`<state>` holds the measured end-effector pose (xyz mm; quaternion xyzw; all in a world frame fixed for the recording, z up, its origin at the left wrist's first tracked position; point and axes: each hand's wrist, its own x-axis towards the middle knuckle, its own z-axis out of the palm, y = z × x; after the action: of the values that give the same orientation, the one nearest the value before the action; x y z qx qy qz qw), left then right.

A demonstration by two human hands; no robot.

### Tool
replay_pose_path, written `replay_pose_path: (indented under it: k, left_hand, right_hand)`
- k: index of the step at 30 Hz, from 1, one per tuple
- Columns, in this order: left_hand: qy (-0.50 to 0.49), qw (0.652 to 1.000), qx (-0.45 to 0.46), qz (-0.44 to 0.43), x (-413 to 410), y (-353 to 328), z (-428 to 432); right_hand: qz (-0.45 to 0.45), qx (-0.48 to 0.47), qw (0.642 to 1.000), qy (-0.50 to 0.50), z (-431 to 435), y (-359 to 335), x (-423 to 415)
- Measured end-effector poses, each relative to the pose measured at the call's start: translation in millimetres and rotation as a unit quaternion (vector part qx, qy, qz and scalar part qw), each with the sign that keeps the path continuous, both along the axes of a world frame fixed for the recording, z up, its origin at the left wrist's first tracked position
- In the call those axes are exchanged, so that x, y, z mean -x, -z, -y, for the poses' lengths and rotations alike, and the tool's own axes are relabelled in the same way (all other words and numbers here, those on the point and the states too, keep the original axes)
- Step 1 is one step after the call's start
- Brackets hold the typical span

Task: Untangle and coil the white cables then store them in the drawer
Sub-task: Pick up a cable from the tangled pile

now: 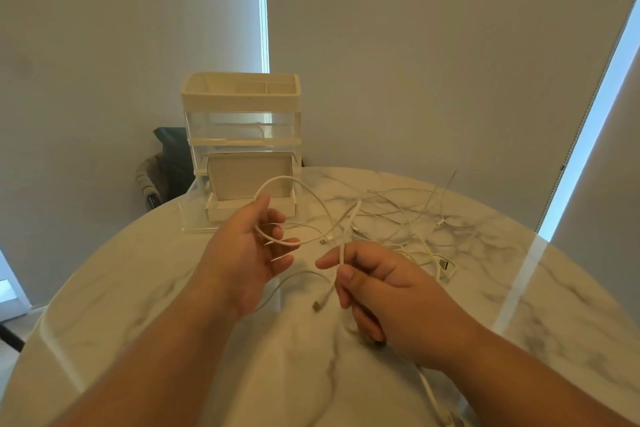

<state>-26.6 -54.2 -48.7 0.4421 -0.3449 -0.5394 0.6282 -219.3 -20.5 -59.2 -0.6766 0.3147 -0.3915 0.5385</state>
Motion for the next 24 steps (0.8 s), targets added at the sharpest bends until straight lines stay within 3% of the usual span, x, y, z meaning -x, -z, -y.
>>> replay_pose_path:
  k: [2, 6, 8, 11, 15, 19, 21, 24]
  left_hand:
    - [-0.022, 1.0, 0.007, -0.012, -2, -1, 1]
    - [-0.044, 0.989, -0.008, -0.139, -10, -5, 1]
    - [-0.043, 0.979, 0.001, -0.201, -14, -8, -1]
    - [-0.031, 0.973, 0.019, -0.227, -14, -12, -2]
    - [0.034, 0.981, 0.055, -0.181, -7, -13, -6]
    - [0.095, 0.982, 0.075, -0.142, -4, -12, -9]
    - [0.084, 0.979, 0.069, -0.175, -10, -13, -10]
    - [0.061, 0.967, 0.054, -0.243, -26, -17, -9]
  right_hand:
    - [-0.053, 0.001, 0.999, -0.01, 1, 1, 1]
    - [-0.211, 0.045, 0.976, -0.011, 4, 2, 6]
    - [-0.241, 0.056, 0.969, -0.008, 6, 2, 9]
    - [-0.214, 0.033, 0.976, 0.013, 8, 3, 10]
    - [-0.123, -0.019, 0.988, 0.097, 14, 9, 8]
    - [-0.099, 0.006, 0.98, 0.173, 23, 9, 12]
    - [-0.1, 0.009, 0.977, 0.187, 27, 9, 15]
    - [-0.119, -0.005, 0.986, 0.12, 27, 5, 20]
